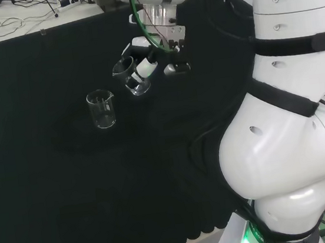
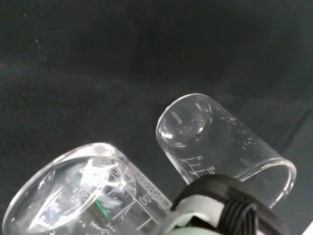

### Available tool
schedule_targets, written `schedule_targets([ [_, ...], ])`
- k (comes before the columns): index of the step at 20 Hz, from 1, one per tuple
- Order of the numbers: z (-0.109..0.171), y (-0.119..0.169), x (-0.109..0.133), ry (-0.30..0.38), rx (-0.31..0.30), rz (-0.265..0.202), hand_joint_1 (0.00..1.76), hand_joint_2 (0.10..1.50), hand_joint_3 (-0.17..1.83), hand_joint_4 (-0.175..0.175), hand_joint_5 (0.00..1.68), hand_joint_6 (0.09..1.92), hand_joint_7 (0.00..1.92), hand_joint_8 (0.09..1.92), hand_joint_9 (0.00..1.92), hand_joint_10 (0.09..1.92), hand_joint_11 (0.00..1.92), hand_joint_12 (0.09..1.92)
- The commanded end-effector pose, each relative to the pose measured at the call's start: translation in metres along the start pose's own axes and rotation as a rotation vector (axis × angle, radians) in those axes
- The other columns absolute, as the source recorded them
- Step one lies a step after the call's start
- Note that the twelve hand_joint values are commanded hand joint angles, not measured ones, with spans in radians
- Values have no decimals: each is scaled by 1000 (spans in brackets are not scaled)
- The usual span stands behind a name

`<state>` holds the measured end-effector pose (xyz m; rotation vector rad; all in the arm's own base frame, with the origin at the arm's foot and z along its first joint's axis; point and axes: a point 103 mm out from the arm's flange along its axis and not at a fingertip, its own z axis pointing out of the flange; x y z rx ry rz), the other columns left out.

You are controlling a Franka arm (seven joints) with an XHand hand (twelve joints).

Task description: Pour the water from the handheld beaker into the one on the table.

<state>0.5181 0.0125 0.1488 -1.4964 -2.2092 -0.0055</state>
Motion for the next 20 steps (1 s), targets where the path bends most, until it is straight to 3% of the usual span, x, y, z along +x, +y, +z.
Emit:
schedule_targets([
  [1, -3, 4, 11, -79, 58, 21, 1285, 1103, -175, -97, 1078, 804, 1286, 702, 1328, 973, 1098, 790],
  [20, -13, 1, 49, -276, 192, 55, 1286, 1105, -175, -106, 1072, 809, 1276, 731, 1353, 991, 1107, 801],
])
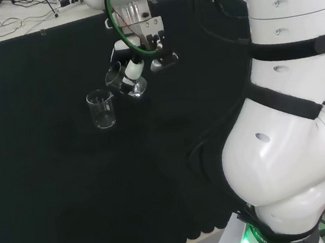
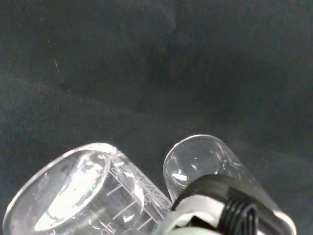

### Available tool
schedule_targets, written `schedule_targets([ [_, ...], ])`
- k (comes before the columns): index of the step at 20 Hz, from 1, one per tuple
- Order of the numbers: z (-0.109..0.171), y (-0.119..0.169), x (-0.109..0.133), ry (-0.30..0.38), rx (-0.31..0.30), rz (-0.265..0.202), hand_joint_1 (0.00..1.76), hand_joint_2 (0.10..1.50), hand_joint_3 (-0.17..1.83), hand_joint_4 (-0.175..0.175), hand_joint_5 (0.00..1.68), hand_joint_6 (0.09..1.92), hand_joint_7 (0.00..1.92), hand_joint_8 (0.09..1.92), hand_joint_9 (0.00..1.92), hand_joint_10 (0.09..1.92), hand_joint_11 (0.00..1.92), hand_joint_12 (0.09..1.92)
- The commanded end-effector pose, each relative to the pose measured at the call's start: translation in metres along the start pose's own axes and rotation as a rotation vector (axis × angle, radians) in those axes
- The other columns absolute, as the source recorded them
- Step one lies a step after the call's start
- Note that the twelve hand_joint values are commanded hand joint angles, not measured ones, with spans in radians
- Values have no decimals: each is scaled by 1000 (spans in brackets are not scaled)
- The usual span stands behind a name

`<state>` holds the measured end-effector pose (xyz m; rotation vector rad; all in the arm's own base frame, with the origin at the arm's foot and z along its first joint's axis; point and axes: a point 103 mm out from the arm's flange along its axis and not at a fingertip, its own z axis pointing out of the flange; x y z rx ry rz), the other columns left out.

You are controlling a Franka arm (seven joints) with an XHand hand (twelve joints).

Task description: Pour the water from the handheld beaker into the one on the table.

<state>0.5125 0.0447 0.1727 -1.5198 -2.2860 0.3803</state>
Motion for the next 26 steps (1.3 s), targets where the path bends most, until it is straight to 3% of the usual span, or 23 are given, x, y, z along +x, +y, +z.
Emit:
schedule_targets([
  [1, -5, -2, 10, -53, 27, 12, 1286, 1106, -175, -106, 1072, 809, 1275, 731, 1354, 992, 1107, 801],
  [5, -7, -2, 18, -123, 42, 14, 1285, 1107, -175, -106, 1070, 813, 1274, 734, 1355, 995, 1107, 803],
  [13, -16, -1, 34, -151, 47, 6, 1285, 1108, -175, -105, 1067, 819, 1272, 738, 1353, 998, 1107, 805],
  [26, -22, 4, 44, -254, 108, 59, 1285, 1109, -175, -109, 1063, 824, 1269, 746, 1352, 1002, 1107, 807],
])
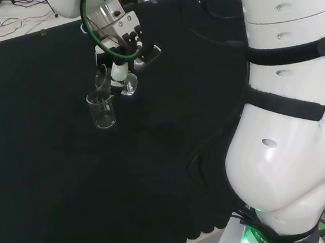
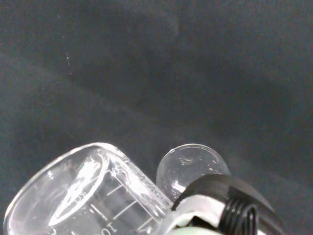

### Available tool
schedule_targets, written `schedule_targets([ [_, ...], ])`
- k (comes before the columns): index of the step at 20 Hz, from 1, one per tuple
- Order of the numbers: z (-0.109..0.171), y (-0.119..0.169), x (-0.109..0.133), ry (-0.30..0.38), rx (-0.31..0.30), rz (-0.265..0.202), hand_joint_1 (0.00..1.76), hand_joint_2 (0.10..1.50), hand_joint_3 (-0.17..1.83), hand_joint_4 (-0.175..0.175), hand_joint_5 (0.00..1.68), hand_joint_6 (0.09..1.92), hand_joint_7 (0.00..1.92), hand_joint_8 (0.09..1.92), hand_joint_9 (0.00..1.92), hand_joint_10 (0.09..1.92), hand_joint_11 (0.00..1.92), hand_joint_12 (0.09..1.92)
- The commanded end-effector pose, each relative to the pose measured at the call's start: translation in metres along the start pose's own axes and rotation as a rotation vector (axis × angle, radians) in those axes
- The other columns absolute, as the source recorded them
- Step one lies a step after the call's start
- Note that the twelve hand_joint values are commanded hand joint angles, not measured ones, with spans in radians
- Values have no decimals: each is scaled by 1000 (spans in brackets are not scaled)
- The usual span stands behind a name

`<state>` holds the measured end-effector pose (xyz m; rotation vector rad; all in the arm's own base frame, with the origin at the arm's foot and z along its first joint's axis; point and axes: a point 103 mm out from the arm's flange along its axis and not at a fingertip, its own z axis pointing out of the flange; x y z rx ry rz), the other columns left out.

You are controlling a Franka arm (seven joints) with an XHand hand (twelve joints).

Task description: Pour the water from the handheld beaker into the one on the table.

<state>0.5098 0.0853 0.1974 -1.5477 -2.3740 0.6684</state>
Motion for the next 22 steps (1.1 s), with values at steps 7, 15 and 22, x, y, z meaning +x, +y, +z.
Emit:
schedule_targets([
  [7, -4, 1, 2, -63, 54, 39, 1285, 1110, -175, -109, 1061, 827, 1267, 748, 1353, 1003, 1107, 807],
  [15, -3, -1, 2, -101, 76, 60, 1284, 1110, -175, -108, 1059, 831, 1265, 751, 1354, 1004, 1109, 809],
  [22, -9, -2, 8, -135, 89, 67, 1284, 1111, -175, -107, 1057, 835, 1264, 753, 1355, 1004, 1110, 810],
])
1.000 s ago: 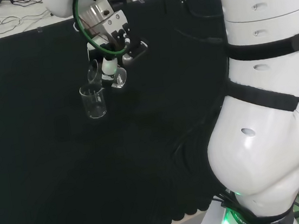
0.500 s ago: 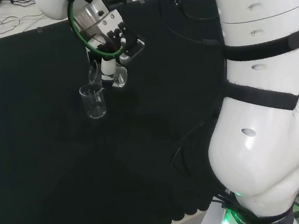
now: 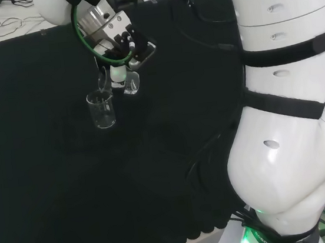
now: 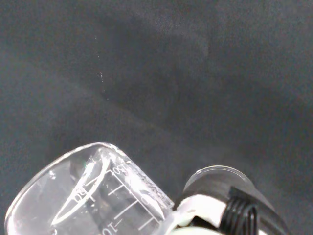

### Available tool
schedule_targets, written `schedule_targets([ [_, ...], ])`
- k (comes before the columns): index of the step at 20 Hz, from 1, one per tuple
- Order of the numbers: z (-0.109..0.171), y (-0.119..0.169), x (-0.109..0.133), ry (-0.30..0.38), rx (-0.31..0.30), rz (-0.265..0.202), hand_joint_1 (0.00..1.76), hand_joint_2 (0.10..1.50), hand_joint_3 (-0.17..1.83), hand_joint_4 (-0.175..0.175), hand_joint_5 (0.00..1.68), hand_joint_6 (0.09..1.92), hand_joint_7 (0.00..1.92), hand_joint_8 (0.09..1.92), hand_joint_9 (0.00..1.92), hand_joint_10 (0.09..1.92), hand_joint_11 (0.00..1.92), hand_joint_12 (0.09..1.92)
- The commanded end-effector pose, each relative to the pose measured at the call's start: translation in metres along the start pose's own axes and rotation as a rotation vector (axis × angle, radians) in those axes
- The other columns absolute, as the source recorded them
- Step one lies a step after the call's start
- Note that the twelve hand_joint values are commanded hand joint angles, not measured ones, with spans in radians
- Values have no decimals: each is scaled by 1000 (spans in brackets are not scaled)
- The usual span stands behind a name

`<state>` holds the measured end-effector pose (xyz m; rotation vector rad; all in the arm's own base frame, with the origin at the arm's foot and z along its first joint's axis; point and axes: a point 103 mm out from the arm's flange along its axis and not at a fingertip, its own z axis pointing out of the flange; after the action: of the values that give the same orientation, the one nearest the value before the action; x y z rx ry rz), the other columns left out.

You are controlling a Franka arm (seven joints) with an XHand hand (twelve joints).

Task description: Pour the water from the handheld beaker into the one on the table.

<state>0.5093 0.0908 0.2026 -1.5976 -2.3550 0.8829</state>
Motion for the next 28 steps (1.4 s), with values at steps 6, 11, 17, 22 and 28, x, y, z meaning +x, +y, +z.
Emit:
schedule_targets([
  [6, -9, 0, 13, -58, 29, 1, 1284, 1112, -175, -107, 1056, 836, 1264, 754, 1356, 1003, 1111, 810],
  [11, -12, -1, 15, -77, 42, 3, 1283, 1112, -175, -107, 1056, 838, 1263, 754, 1356, 1003, 1111, 810],
  [17, -14, 1, 17, -101, 56, 16, 1283, 1112, -175, -107, 1055, 839, 1263, 755, 1357, 1002, 1112, 811],
  [22, -16, 2, 16, -113, 51, 16, 1283, 1112, -175, -107, 1055, 839, 1263, 755, 1357, 1002, 1114, 811],
  [28, -21, 2, 14, -127, 63, 31, 1284, 1112, -175, -108, 1054, 840, 1263, 756, 1357, 1001, 1115, 812],
])
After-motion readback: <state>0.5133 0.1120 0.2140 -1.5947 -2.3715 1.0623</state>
